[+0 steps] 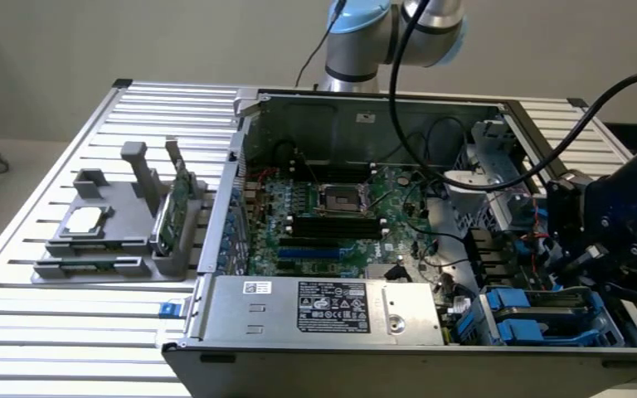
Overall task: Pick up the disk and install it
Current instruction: 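Insert the first disk wire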
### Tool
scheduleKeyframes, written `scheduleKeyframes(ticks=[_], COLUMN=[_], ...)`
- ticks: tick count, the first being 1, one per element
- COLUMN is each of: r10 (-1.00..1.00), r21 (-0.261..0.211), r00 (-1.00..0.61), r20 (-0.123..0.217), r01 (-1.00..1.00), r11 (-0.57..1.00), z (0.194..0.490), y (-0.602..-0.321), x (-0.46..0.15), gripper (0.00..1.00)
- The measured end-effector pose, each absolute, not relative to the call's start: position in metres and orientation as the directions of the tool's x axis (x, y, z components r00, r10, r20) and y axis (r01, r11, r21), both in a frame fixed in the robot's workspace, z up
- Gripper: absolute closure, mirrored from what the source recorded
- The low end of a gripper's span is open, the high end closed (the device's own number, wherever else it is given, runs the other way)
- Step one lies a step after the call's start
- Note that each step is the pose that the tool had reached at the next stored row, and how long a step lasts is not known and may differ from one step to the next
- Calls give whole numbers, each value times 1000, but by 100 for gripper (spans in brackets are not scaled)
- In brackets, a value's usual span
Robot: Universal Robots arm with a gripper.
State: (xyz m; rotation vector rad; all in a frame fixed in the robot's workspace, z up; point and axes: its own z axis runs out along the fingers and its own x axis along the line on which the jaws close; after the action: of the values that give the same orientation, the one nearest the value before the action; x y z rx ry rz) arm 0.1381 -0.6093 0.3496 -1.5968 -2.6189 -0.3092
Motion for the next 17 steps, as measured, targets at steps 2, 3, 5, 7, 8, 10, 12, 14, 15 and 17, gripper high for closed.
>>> scheduleKeyframes(ticks=[2,3,5,7,8,10,12,14,15,17], r10=[881,885,892,898,902,908,913,919,922,927], r21=[134,131,125,120,117,111,105,98,95,91], r00=[-446,-438,-422,-406,-398,-381,-365,-349,-342,-326], r20=[158,160,164,169,171,175,179,183,185,186], r01=[894,898,906,913,917,924,930,937,939,945], r11=[428,420,405,390,382,367,351,336,329,314], z=[350,350,351,351,351,351,352,352,352,352], y=[-609,-609,-609,-609,-610,-610,-610,-610,-610,-610], x=[138,138,138,138,138,138,138,138,138,138], gripper=[84,84,84,84,84,84,84,84,84,84])
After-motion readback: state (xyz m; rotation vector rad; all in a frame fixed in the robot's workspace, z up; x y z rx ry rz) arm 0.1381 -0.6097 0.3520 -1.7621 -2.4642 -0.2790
